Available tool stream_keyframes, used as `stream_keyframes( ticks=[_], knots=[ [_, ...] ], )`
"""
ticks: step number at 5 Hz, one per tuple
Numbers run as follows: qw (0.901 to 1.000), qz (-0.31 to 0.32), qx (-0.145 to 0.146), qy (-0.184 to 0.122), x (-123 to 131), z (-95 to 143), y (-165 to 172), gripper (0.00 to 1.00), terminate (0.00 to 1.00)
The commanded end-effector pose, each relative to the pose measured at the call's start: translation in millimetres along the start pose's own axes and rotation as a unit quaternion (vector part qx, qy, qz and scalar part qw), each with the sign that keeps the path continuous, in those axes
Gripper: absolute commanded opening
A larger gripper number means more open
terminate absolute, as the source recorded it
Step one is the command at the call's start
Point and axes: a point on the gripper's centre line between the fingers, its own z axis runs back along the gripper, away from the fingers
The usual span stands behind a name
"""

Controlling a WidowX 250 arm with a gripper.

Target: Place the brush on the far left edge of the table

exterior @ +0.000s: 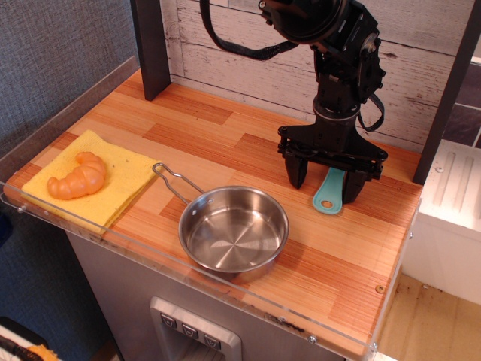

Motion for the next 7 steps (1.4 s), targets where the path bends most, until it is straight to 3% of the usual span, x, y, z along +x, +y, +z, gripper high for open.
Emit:
stream_keyframes(
  ticks=[1,3,4,5,7],
  knots=[
    [0.9997,-0.016,-0.009,-0.019,10.8,15.4,6.4,0.00,0.00],
    [0.9992,-0.024,-0.029,-0.016,21.4,33.1,19.1,0.00,0.00],
    [0.9961,-0.038,-0.060,-0.053,35.6,77.6,37.9,0.00,0.00],
    [0.9942,-0.029,-0.067,-0.079,46.2,109.5,89.4,0.00,0.00],
    [0.9991,-0.036,0.006,-0.024,49.5,83.5,183.2,0.00,0.00]
  ],
)
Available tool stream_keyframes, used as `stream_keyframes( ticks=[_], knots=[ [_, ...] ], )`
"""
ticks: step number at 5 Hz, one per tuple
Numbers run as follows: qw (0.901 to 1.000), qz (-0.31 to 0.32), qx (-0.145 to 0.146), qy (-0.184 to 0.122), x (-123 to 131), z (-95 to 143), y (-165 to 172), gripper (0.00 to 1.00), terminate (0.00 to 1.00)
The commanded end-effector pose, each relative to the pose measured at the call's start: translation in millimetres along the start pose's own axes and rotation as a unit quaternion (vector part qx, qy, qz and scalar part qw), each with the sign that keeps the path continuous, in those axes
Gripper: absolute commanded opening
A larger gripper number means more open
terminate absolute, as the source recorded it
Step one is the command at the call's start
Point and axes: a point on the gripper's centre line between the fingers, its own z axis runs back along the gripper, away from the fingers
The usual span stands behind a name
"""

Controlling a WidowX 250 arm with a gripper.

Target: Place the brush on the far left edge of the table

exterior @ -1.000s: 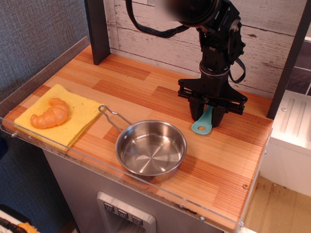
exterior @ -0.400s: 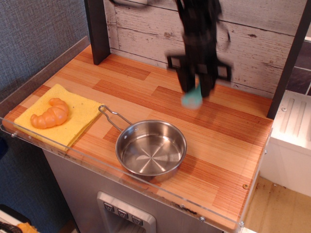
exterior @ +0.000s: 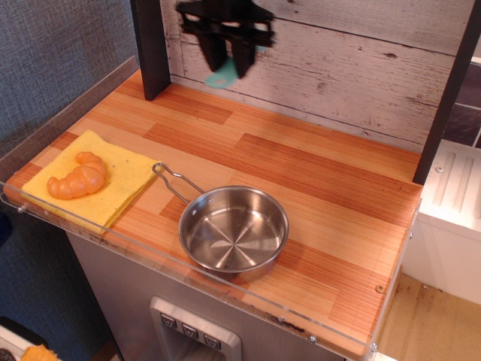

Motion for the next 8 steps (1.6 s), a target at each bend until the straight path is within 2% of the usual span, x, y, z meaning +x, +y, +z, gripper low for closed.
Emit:
stream_keyframes(
  ticks=[1,3,5,6,7,8],
  knots=[
    [0.9983,-0.004,0.048,0.032,-6.0,-13.1,77.5,0.00,0.00],
    [0.9961,0.015,0.064,0.059,-14.2,-33.1,101.1,0.00,0.00],
    [0.9922,0.009,0.063,0.107,-30.6,-66.9,97.0,0.00,0.00],
    [0.9909,0.001,0.063,0.119,-32.5,-75.1,93.6,0.00,0.00],
    [0.9920,-0.007,0.066,0.108,-30.4,-64.0,90.9,1.00,0.00],
    [0.9947,-0.018,0.069,0.074,-29.3,-41.9,89.7,1.00,0.00]
  ],
)
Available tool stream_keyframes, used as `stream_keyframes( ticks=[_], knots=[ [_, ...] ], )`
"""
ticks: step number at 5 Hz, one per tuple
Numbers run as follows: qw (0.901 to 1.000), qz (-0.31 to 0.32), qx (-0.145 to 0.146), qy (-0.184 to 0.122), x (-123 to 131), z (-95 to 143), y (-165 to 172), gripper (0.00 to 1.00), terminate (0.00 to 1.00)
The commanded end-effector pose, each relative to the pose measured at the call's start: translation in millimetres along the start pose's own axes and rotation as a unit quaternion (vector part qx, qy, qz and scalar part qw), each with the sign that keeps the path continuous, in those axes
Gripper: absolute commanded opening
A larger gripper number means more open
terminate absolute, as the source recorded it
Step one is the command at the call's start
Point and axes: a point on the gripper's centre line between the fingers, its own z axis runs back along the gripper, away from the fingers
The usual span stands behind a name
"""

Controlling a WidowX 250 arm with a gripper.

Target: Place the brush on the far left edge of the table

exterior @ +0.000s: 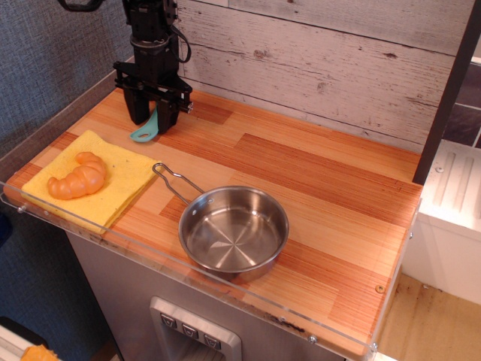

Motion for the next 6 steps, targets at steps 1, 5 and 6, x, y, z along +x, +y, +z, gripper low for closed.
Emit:
stream_keyframes(
  ticks=[1,5,6],
  knots=[
    [0.9956,-0.021,0.011,-0.091,-7.2,76.0,-1.7,1.00,0.00],
    [0.9944,-0.048,-0.032,-0.089,-28.5,116.7,-45.1,1.00,0.00],
    [0.9944,-0.048,-0.032,-0.089,-28.5,116.7,-45.1,1.00,0.00]
  ],
)
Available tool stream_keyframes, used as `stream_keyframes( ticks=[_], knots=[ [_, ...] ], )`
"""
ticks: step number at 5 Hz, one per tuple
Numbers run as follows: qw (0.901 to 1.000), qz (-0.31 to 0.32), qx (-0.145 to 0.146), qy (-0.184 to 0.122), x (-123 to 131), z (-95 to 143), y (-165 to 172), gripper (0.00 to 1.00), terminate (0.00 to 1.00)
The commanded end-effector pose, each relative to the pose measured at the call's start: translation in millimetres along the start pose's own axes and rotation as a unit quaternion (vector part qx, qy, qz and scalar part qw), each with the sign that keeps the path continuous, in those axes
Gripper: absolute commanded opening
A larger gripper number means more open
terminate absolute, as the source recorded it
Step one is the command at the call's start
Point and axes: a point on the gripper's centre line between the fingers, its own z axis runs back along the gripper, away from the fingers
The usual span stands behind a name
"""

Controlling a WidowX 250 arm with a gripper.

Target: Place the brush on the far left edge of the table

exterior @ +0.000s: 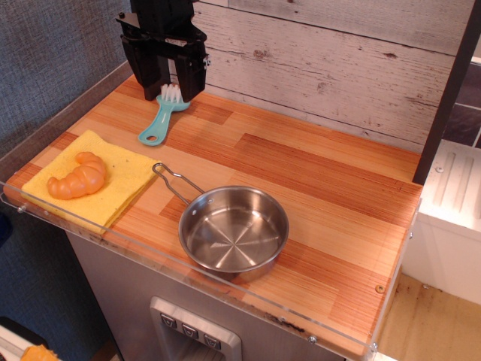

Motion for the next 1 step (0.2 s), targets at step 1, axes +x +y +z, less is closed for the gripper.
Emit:
stream_keyframes(
  ticks=[1],
  knots=[
    [0.9995,-0.004,0.013,-0.029,4.3,25.0,0.6,1.00,1.00]
  ],
)
